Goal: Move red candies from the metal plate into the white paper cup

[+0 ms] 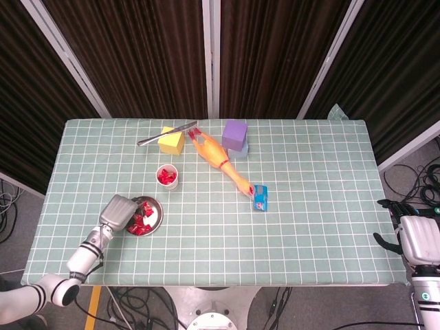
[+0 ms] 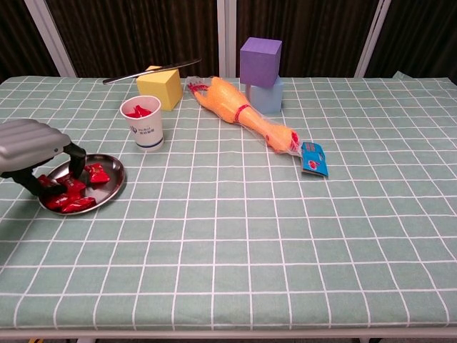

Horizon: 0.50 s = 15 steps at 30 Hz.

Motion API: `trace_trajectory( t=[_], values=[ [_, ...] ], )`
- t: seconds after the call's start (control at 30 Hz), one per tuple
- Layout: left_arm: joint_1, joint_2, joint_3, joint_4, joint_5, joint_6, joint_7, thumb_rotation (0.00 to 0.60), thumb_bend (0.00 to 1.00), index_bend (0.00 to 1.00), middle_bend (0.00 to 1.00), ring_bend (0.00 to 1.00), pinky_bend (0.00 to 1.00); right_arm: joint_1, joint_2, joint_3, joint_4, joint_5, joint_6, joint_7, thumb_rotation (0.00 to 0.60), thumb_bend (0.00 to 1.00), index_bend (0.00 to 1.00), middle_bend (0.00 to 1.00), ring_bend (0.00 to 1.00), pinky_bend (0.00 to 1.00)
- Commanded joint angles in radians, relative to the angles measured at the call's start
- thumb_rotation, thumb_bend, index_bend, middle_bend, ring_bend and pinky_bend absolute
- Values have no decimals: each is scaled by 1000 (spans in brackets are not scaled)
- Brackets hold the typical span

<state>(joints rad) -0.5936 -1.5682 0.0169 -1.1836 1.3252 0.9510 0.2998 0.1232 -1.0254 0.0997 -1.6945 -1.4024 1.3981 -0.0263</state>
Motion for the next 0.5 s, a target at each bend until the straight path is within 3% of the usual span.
trace_trajectory(
  t=[0.03,0.23,0.5],
  values=[
    [3,-7,0,11,10,3,-9,600,353,538,529,906,1000,1,0,1,-1,1,-1,-2,600,101,261,325,305,627],
    [2,-21,0,32,19,-9,-23,600,356,549,541,907,1000,1,1,0,-4,2,0,-6,600,101,261,325,305,627],
    [11,-30,-6,63,48,11,-84,600,403,655,665,924,1000,0,3,1,-7,3,1,-8,600,101,261,325,305,628]
  ],
)
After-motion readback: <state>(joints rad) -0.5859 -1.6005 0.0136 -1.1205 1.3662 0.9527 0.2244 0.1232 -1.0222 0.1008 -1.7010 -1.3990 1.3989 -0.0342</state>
